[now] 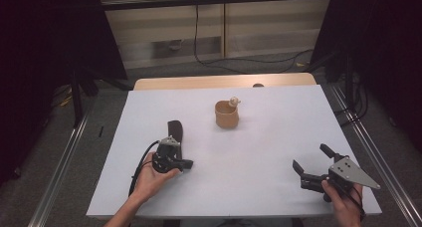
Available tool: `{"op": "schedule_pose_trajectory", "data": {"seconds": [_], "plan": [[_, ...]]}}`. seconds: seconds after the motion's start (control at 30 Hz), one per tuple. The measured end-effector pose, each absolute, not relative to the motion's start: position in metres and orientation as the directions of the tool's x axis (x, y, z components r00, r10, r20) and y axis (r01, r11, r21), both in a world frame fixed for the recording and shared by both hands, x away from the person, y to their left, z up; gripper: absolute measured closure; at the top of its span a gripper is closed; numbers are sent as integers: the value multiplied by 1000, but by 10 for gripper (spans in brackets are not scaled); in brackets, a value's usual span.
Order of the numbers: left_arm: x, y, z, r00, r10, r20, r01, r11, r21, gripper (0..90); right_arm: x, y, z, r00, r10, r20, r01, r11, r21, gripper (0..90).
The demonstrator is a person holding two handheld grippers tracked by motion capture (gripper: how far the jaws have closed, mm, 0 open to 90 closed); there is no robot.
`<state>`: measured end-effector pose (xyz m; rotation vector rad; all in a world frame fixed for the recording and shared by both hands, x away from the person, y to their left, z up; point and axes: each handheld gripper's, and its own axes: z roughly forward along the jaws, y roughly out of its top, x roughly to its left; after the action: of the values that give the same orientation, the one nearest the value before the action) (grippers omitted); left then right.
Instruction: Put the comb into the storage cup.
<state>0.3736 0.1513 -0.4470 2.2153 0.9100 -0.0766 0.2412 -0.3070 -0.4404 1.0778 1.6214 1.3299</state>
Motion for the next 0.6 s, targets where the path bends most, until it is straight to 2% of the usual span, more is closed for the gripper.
{"op": "schedule_pose_trajectory", "data": {"seconds": [0.6], "plan": [[369,161,-446,741,594,-314,641,-485,595,900,241,-308,-440,-351,935,-45,141,101,985,0]]}}
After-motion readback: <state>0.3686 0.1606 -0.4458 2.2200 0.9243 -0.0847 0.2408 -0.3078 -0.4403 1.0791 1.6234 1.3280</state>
